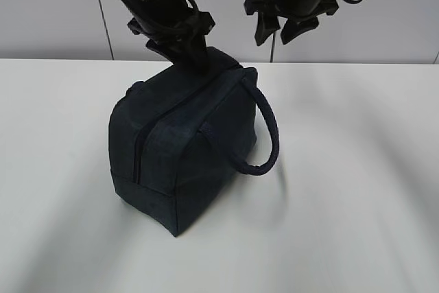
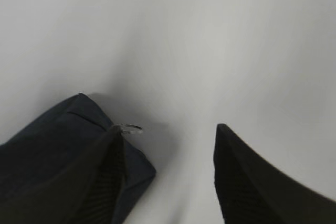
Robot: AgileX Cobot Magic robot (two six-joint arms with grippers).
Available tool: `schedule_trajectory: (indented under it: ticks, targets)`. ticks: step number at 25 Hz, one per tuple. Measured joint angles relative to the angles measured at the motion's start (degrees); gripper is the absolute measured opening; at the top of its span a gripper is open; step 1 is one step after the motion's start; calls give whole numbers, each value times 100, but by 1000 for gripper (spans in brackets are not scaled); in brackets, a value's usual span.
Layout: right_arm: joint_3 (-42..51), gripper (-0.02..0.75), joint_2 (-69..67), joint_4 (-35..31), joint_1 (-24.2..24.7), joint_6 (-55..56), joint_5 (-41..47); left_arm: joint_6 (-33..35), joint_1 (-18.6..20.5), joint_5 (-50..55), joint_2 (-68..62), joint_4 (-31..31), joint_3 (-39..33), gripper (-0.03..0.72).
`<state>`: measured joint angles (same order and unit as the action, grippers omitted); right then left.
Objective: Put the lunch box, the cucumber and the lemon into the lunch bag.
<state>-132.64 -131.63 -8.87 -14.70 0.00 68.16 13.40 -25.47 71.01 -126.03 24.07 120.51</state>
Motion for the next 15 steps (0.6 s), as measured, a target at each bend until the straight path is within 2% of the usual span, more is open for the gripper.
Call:
schedule_trajectory:
  ticks: [3,5,9,15]
  targets:
    - [-177,414,41,334,6,0,231,-147,0,0,76,-134,0,328]
    - [-187,414,115,506,6,0,283,-194,0,0,167,-238,0,354]
    - [-187,414,352,671,14,0,334,-332,0,0,466,-539,0,365]
    - [-119,414,873,692,14,0,358,-633,0,21,932,-1347,0,365]
